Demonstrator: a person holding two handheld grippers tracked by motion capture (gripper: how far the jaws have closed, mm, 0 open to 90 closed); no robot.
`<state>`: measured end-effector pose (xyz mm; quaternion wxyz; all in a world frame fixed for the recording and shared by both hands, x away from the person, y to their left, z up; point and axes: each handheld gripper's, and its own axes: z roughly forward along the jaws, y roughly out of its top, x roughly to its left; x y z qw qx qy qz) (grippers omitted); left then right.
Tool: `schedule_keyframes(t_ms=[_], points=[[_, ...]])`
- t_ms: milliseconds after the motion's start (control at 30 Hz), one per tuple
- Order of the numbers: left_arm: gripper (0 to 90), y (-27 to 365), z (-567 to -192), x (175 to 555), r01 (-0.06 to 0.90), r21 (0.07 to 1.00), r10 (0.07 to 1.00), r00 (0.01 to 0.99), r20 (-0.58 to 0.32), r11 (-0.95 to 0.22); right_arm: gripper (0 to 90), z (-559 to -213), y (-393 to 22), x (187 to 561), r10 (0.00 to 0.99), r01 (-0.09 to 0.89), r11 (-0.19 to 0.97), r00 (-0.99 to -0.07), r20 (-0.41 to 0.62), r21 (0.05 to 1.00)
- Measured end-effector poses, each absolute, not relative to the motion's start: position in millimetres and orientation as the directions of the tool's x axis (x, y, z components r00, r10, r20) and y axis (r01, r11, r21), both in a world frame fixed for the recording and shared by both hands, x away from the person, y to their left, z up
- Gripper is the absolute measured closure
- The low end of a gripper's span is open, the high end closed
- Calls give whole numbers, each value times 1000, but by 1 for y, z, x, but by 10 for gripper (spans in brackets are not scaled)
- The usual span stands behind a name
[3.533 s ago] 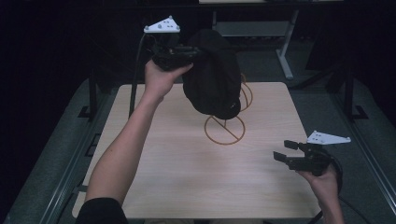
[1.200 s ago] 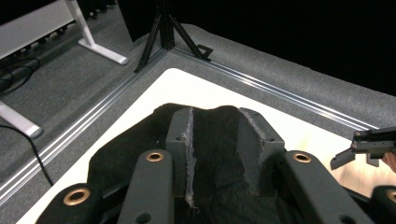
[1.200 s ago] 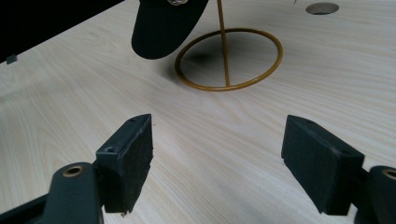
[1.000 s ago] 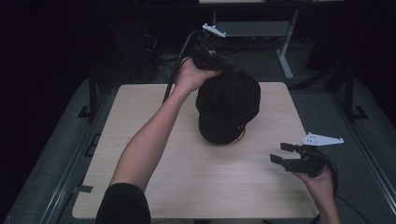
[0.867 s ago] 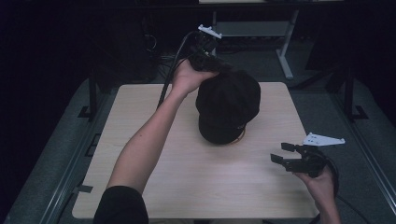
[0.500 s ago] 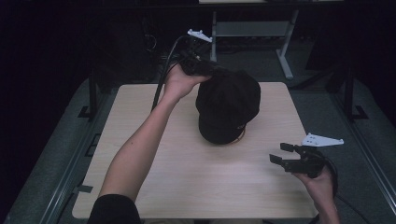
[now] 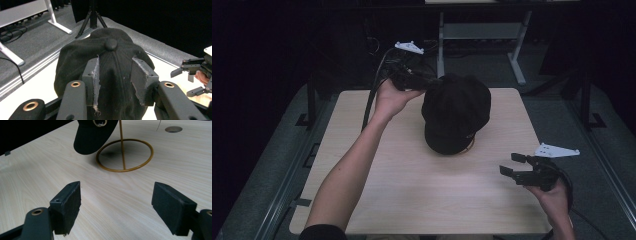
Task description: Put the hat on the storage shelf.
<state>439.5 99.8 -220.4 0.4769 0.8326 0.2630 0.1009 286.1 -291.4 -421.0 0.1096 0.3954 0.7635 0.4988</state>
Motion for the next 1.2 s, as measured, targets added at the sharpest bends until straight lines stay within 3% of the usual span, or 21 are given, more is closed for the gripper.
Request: schedule_keyframes(t_ms=[567,1200], points=[[517,143,-235,413,359,849,570,817,-85,-387,222,-421,-286,286,717,489,204,-664,211,848],[441,165,-253,381,356,855,577,812,-83,-377,215,-421,-281,287,720,486,212,-664,201,848]])
